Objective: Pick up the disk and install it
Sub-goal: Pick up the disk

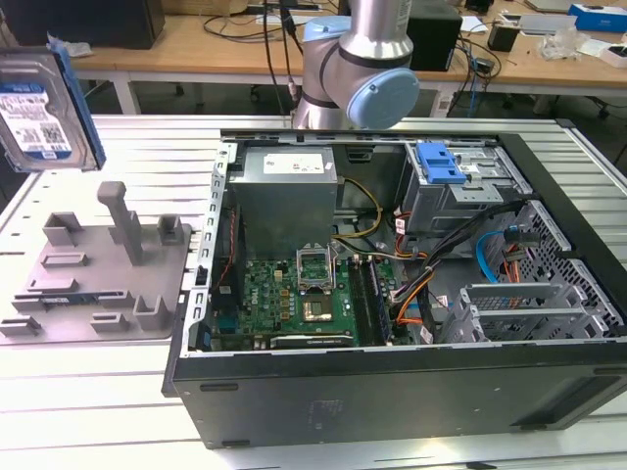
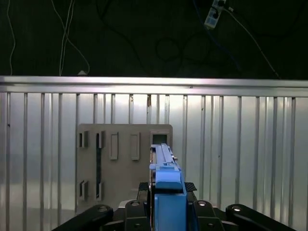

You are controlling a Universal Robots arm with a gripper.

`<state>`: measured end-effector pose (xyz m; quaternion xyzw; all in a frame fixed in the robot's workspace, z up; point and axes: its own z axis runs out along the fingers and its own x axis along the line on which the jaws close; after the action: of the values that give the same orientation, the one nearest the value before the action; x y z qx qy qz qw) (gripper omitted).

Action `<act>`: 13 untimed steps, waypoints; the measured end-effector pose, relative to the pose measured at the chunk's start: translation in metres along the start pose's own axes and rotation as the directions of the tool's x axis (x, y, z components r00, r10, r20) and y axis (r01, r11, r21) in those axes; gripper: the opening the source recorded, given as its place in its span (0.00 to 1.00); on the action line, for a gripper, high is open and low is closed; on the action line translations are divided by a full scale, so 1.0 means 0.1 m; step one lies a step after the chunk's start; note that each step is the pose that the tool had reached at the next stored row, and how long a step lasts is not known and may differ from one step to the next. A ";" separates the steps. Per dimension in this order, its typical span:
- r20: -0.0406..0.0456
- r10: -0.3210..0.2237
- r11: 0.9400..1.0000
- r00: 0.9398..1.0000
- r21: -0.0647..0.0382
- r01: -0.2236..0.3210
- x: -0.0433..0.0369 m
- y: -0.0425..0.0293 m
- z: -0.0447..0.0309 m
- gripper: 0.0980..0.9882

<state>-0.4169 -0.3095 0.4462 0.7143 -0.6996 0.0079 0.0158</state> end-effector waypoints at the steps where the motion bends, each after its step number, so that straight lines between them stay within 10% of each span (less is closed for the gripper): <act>1: 0.000 0.000 1.000 1.000 0.000 0.000 0.004 0.001 -0.056 0.30; 4: 0.000 0.000 1.000 1.000 0.000 0.000 0.016 0.003 -0.192 0.30; 5: 0.000 0.000 1.000 1.000 0.000 0.000 0.040 0.004 -0.385 0.30; 9: 0.000 -0.001 1.000 1.000 -0.017 0.001 0.411 -0.275 -0.415 0.30; 13: 0.000 -0.001 1.000 1.000 -0.024 0.001 0.500 -0.463 -0.427 0.30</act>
<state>-0.3691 -0.3570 0.4900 0.7143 -0.6994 -0.0003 0.0242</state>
